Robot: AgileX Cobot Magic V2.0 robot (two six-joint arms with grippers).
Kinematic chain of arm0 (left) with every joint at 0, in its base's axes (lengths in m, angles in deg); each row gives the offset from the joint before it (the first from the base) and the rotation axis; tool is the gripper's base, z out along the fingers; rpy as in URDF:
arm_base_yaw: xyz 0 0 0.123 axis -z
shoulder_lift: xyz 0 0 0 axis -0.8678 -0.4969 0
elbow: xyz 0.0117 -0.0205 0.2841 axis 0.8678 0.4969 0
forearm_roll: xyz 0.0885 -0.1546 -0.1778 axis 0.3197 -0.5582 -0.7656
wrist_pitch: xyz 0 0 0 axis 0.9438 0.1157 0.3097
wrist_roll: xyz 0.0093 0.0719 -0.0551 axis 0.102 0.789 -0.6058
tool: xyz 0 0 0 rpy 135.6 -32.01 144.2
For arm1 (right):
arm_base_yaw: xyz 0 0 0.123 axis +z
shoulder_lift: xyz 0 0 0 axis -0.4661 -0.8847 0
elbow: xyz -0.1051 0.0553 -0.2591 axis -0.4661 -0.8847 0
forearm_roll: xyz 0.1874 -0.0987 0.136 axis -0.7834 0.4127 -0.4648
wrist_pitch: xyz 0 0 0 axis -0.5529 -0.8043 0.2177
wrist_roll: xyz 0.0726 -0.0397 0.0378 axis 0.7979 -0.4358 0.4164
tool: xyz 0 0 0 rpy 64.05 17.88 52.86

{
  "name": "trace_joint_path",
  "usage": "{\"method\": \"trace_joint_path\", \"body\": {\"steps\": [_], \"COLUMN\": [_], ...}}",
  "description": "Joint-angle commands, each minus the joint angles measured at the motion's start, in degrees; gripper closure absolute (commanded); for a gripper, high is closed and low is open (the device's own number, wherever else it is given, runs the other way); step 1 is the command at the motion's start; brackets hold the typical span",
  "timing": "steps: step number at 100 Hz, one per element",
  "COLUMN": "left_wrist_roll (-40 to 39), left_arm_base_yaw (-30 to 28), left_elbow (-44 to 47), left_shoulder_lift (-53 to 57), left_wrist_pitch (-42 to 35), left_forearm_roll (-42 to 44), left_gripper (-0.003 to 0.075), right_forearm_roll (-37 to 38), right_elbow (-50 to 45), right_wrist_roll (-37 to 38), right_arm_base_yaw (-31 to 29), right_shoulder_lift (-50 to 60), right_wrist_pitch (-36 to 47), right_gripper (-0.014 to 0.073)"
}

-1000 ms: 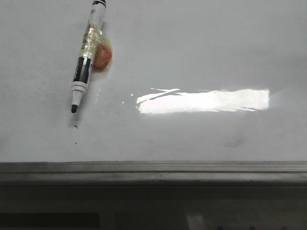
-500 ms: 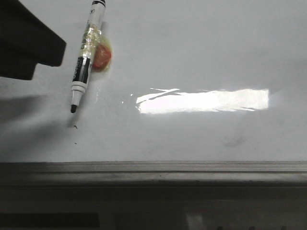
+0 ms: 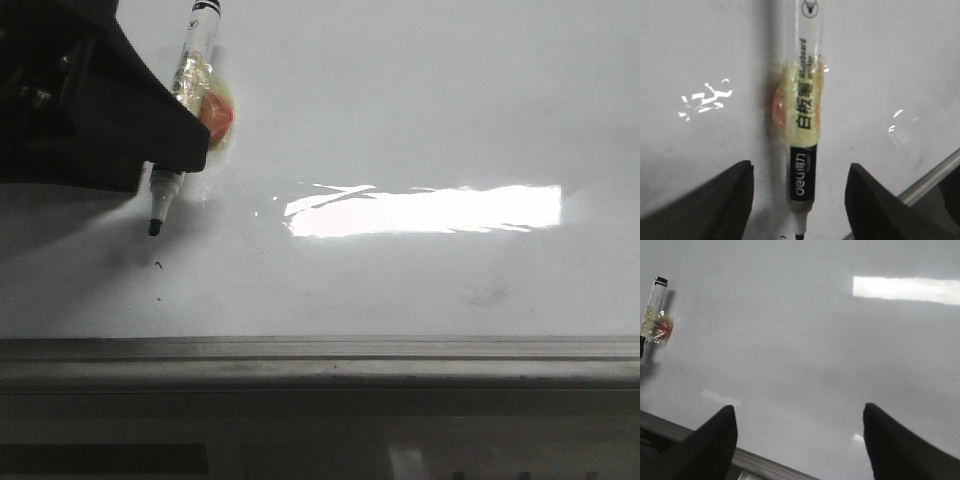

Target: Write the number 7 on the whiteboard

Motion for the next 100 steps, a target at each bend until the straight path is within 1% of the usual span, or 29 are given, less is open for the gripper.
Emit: {"method": "trace_joint_path", "body": {"steps": [1, 8, 15, 20, 23, 25, 30, 34, 52, 63, 67, 70, 76, 83, 92, 100], "left_wrist_roll": [-0.12, -0.12, -0.12, -0.12, -0.12, -0.12, -0.12, -0.12, -0.12, -0.01, 0.8, 3.18, 8.03, 14.37, 25.68, 37.23], "left_arm_base_yaw": [0.11, 0.11, 0.11, 0.11, 0.11, 0.11, 0.11, 0.11, 0.11, 0.11, 0.11, 0.11, 0.11, 0.11, 0.11, 0.11], "left_elbow": [-1.55, -1.55, -1.55, -1.55, -1.55, -1.55, -1.55, -1.55, -1.55, -1.55, -1.55, -1.55, -1.55, -1.55, -1.55, -1.55], "left_shoulder_lift": [-0.76, -1.44, -1.96, -1.92, -1.92, -1.92, -1.92, -1.92, -1.67, -1.13, -0.71, -0.45, 0.66, 2.41, 5.0, 6.76], "left_wrist_pitch": [-4.72, -4.72, -4.47, -4.05, -3.62, -3.42, -2.8, -2.18, 0.28, 6.83, 9.6, 11.28, 13.97, 14.86, 15.41, 17.76], "left_forearm_roll": [-0.47, -0.47, -0.47, -0.47, -0.47, -0.47, -0.47, -0.37, -0.25, 1.37, 2.12, 2.3, 1.84, -0.68, -7.34, -15.63], "left_gripper": [0.0335, 0.0354, 0.042, 0.0491, 0.0551, 0.0577, 0.0681, 0.0743, 0.0741, 0.0741, 0.0741, 0.0741, 0.0741, 0.0741, 0.0741, 0.074], "right_forearm_roll": [-0.81, -0.81, -0.81, -0.81, -0.81, -0.81, -0.81, -0.81, -1.18, -4.17, -6.12, -8.95, -15.02, -23.47, -33.46, -40.0], "right_elbow": [1.34, 1.34, 1.34, 1.34, 1.34, 1.34, 1.34, 1.34, 1.34, 1.34, 1.34, 1.34, 1.34, 1.34, 1.34, 1.34], "right_wrist_roll": [-0.63, -0.63, -0.63, -0.63, -0.63, -0.63, -0.63, -0.63, -0.63, -0.63, -1.95, -4.34, -12.8, -22.17, -31.13, -36.02], "right_arm_base_yaw": [-0.35, -0.35, -0.35, -0.35, -0.35, -0.35, -0.35, -0.35, -0.35, -0.35, -0.35, -0.35, -0.35, -0.35, -0.35, 0.25], "right_shoulder_lift": [-1.27, -1.27, -1.27, -1.27, -1.27, -1.27, -1.27, -1.27, -1.27, -1.27, -1.27, -1.27, -1.48, -2.06, -3.16, -3.72], "right_wrist_pitch": [4.44, 4.44, 4.44, 4.44, 4.44, 4.44, 4.44, 4.44, 3.8, 3.43, 3.43, 3.3, 2.53, 0.9, -0.85, -1.32], "right_gripper": [0.0115, 0.0115, 0.0115, 0.0115, 0.0115, 0.0115, 0.0115, 0.0115, 0.0115, 0.0115, 0.0115, 0.0115, 0.0115, 0.0115, 0.0115, 0.0115]}}
